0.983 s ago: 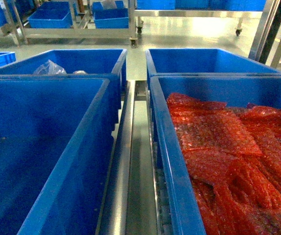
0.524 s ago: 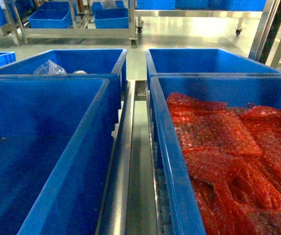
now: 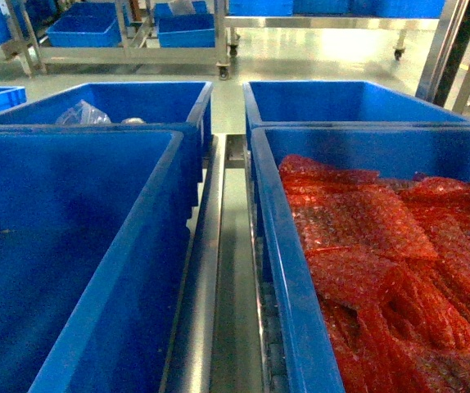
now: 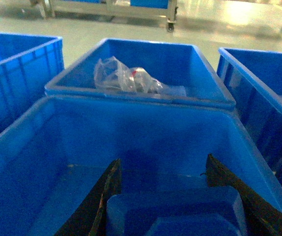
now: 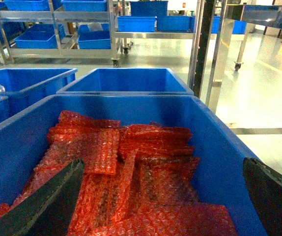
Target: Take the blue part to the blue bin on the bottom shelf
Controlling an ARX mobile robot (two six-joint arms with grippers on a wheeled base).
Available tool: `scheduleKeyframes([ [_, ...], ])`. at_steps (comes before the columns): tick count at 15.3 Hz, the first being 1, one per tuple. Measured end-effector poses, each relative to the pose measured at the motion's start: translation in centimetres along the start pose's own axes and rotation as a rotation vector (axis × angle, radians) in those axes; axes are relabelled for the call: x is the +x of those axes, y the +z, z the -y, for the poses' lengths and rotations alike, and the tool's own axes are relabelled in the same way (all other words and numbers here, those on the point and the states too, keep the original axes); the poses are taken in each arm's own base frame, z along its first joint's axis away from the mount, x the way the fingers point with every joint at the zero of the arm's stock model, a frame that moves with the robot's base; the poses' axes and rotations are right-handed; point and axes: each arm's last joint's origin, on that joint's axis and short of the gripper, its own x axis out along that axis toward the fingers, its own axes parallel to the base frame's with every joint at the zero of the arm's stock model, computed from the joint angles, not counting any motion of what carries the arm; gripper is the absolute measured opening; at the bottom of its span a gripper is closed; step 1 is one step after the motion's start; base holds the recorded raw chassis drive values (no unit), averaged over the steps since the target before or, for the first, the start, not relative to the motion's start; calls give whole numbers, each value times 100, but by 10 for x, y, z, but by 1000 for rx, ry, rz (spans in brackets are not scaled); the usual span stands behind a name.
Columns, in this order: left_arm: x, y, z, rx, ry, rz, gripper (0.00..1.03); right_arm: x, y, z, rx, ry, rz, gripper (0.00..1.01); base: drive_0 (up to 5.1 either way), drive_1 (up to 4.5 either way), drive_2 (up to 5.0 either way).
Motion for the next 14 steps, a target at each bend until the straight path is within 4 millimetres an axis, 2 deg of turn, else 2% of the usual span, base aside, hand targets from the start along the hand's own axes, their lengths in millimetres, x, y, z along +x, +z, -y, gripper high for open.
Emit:
scheduleKeyframes([
  [2,-1,4,0,-14,5,13,67,0,0,0,0,0,0,98,0,0,0],
  [4,-23,17,-7,-16,57,58,96,0,0,0,0,0,0,98,0,0,0],
  [5,-27,19,-8,-25,60,81,98,0,0,0,0,0,1,98,0,0,0],
  [7,-25,15,-8,-16,66,60,98,0,0,0,0,0,0,98,0,0,0],
  [8,-26,17,-9,-13,25,107,94,0,0,0,0,0,0,98,0,0,0],
  [10,-36,8,-19,31,-85,170,76,0,0,0,0,0,0,98,0,0,0],
  [11,-44,-3,-27,60,-101,157,62,0,0,0,0,0,0,98,0,0,0],
  [14,-51,-10,-33,74,-100,153,47,0,0,0,0,0,0,98,0,0,0],
])
